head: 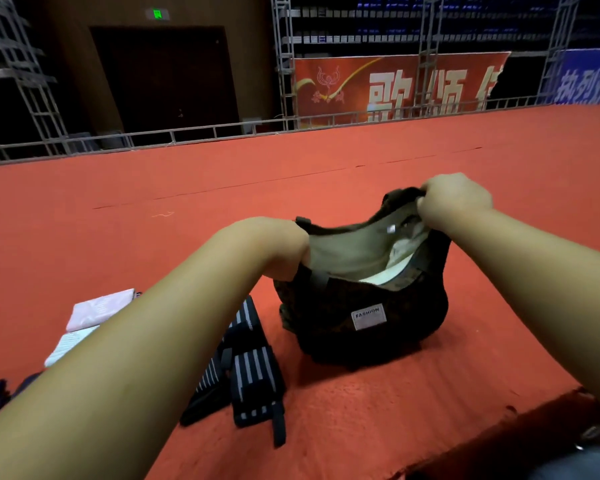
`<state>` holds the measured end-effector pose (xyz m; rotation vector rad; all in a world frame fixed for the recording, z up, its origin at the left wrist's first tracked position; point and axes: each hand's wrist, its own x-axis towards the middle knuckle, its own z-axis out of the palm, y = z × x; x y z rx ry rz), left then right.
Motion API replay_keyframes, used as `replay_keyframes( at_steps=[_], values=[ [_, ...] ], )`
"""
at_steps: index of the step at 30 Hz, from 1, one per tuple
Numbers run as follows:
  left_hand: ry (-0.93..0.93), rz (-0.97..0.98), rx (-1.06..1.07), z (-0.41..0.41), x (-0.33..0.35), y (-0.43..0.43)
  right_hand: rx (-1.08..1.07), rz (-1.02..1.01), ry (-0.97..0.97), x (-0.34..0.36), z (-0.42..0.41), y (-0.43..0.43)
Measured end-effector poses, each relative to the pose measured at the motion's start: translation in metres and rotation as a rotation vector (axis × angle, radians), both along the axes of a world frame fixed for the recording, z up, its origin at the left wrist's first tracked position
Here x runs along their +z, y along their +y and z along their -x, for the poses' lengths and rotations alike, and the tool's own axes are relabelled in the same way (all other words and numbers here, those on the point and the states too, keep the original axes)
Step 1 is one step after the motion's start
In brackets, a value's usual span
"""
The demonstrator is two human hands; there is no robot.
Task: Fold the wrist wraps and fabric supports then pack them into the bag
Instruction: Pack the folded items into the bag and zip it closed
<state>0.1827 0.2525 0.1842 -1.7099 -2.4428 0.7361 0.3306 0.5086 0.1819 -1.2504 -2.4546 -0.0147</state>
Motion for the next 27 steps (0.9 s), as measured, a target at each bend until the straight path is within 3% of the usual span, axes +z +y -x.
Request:
replay_keyframes(
  at_steps=[8,11,14,16,19,22,27],
  values=[
    [-0.079,0.026,0.09,-0.016,-0.024,0.008,-0.037,0.177,-0.177,-0.045,0.01,-0.019],
    [-0.151,-0.041,0.174,-0.015,-0.031,0.012,0.017,-0.041,-0.121,-0.061,0.015,-0.035],
    [-0.175,-0.13,0.206,-0.008,-0.039,0.021,0.22,-0.222,0.041,-0.075,0.021,-0.062],
    [-0.171,-0.14,0.247,0.001,-0.048,0.028,0.391,-0.074,0.037,-0.086,0.026,-0.078],
    [-0.142,-0.154,0.34,0.01,-0.054,0.034,0.512,0.222,-0.163,-0.109,0.036,-0.084],
    [-0.096,-0.282,0.442,0.004,-0.055,0.03,0.556,0.28,-0.193,-0.132,0.043,-0.077],
    [-0.114,-0.448,0.278,0.001,-0.068,0.027,0.706,0.335,-0.273,-0.145,0.049,-0.079]
  ],
)
